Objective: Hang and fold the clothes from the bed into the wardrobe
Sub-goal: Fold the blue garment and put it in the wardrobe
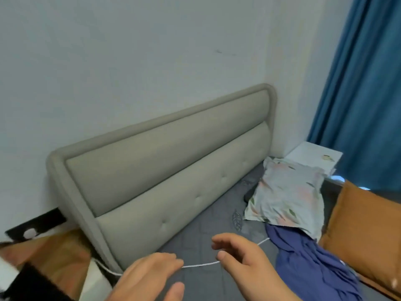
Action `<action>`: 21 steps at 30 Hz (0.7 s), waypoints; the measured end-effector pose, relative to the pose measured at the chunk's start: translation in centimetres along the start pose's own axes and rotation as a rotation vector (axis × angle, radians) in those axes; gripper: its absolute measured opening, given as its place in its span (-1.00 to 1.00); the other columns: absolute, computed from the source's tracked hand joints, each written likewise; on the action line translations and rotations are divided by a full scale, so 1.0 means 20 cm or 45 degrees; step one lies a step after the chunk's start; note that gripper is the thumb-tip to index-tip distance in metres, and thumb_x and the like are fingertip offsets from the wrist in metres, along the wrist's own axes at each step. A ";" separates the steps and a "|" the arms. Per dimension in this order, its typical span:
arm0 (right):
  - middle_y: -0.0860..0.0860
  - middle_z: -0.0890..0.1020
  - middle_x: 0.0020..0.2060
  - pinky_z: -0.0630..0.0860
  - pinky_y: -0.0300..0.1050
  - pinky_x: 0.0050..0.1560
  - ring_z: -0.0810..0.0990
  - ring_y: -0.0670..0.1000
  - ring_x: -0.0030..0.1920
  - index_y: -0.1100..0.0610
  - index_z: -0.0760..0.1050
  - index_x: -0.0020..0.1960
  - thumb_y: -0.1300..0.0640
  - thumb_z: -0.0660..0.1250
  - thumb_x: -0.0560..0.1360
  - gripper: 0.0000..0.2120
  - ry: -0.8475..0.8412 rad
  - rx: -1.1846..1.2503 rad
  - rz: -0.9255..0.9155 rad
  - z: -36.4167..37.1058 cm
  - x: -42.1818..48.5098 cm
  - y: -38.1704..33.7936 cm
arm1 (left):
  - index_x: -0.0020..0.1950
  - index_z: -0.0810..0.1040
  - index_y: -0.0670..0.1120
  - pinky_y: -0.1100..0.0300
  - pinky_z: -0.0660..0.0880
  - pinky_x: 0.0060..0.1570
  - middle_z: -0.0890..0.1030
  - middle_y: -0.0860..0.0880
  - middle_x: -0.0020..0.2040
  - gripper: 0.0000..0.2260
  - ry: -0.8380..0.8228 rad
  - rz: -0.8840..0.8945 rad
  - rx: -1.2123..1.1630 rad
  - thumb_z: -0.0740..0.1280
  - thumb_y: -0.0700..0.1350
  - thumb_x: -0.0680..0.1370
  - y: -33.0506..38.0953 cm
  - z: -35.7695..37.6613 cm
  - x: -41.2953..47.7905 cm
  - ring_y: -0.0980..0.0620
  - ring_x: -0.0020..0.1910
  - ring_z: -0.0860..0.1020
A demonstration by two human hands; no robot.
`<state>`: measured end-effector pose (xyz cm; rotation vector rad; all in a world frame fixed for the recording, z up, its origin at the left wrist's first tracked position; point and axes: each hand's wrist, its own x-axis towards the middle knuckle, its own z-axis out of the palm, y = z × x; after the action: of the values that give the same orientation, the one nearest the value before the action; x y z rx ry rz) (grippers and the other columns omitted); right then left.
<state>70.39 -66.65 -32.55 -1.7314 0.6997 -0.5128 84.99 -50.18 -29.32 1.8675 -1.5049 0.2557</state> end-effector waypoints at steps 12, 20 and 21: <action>-0.10 0.67 -0.03 0.48 -0.38 0.05 0.60 -0.31 -0.02 -0.14 0.52 0.01 0.34 0.31 0.51 -0.65 0.687 0.043 0.591 -0.57 -0.55 0.81 | 0.08 0.48 0.18 0.64 0.23 0.09 0.44 0.46 0.15 -0.76 -0.632 0.133 -0.499 0.20 0.16 0.45 0.15 1.00 0.16 0.55 0.08 0.38; -0.01 0.66 0.01 0.46 -0.45 0.02 0.60 -0.28 -0.03 0.08 0.55 0.10 0.35 0.31 0.51 -0.75 1.014 0.136 0.929 -0.54 -0.76 1.44 | -0.08 0.32 0.68 0.33 0.36 0.06 0.51 0.32 -0.01 -0.65 -1.263 -0.139 -0.547 0.31 0.16 0.45 0.05 1.82 -0.09 0.23 0.02 0.50; -0.01 0.66 -0.02 0.46 -0.45 -0.01 0.61 -0.25 -0.06 0.09 0.55 0.07 0.37 0.31 0.50 -0.75 1.039 0.152 0.962 -0.53 -0.76 1.53 | -0.13 0.42 0.62 0.35 0.35 0.05 0.52 0.27 -0.01 -0.59 -1.299 -0.183 -0.563 0.37 0.01 0.50 0.03 1.91 -0.13 0.22 0.02 0.51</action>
<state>46.52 -69.21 -58.99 -0.9768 1.7606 -0.6910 73.20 -72.33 -58.37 1.7687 -1.8034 -1.1673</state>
